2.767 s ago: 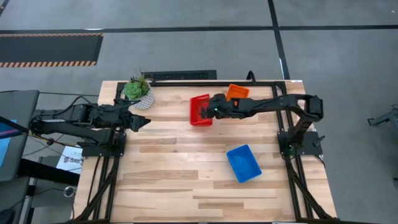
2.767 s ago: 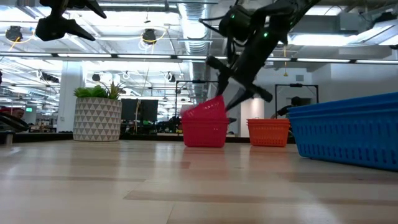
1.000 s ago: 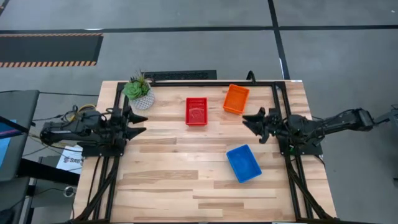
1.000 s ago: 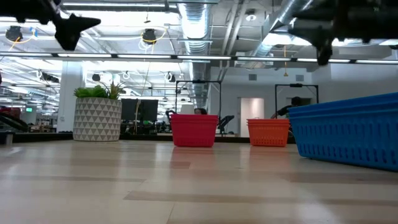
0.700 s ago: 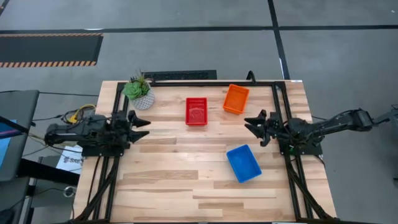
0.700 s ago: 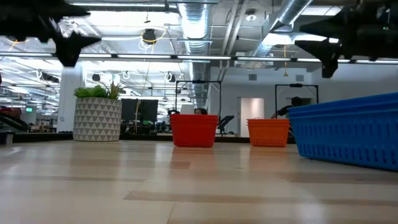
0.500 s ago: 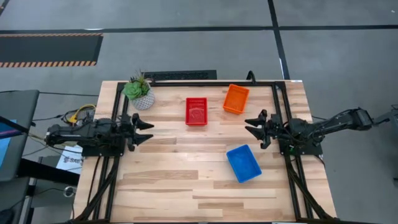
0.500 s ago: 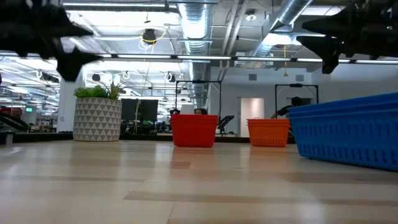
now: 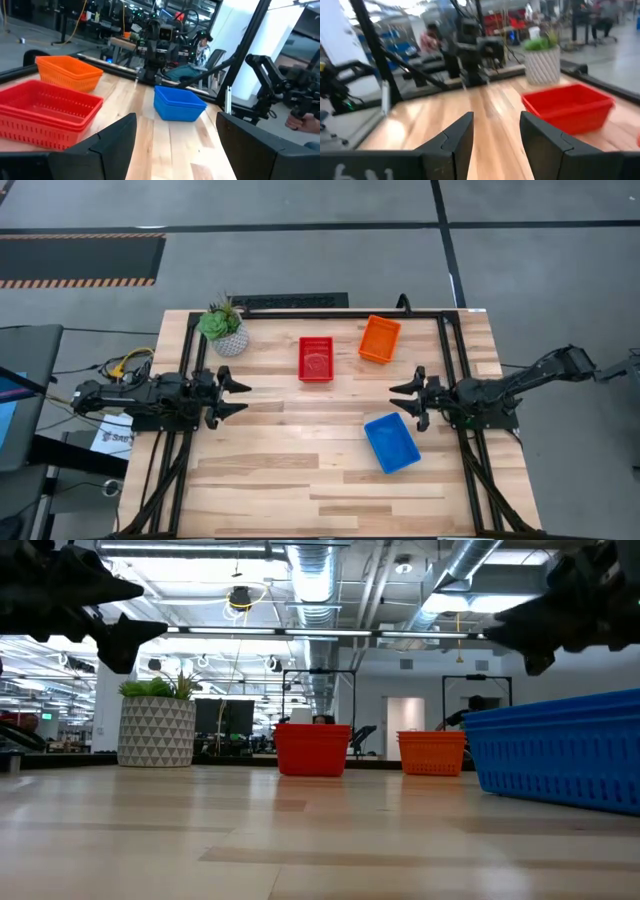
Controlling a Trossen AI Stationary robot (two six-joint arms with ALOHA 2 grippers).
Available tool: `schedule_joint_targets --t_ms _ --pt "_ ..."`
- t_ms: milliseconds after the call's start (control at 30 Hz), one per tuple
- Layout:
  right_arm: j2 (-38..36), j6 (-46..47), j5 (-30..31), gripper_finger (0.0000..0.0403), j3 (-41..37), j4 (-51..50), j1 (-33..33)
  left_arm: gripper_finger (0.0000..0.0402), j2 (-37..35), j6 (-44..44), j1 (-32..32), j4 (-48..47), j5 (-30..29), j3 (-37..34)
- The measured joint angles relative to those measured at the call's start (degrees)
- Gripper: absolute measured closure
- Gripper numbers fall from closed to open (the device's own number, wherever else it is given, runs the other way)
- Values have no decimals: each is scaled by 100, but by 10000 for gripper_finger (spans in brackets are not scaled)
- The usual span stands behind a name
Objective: Stack baskets by color
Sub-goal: Return to Home Position
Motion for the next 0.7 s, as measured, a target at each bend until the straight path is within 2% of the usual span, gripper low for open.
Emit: schedule_joint_targets --t_ms 200,267,333,400,500,700 --pt "-4 17 133 219 -2 -510 -30 139 0 143 0 -2 -1 -3" --pt "-7 11 264 221 -4 -307 -141 139 0 162 0 -2 -2 -4" --pt "-93 -74 164 222 -3 316 -267 139 0 90 0 -2 -4 -7" --pt "-434 -418 -98 222 22 623 -348 139 0 -176 0 17 -7 -7" --pt "-1121 -810 -145 220 197 383 -397 139 0 -367 2 59 -10 -11" --pt "-2750 -908 -146 219 99 -1076 -389 139 0 -470 0 18 7 -14"
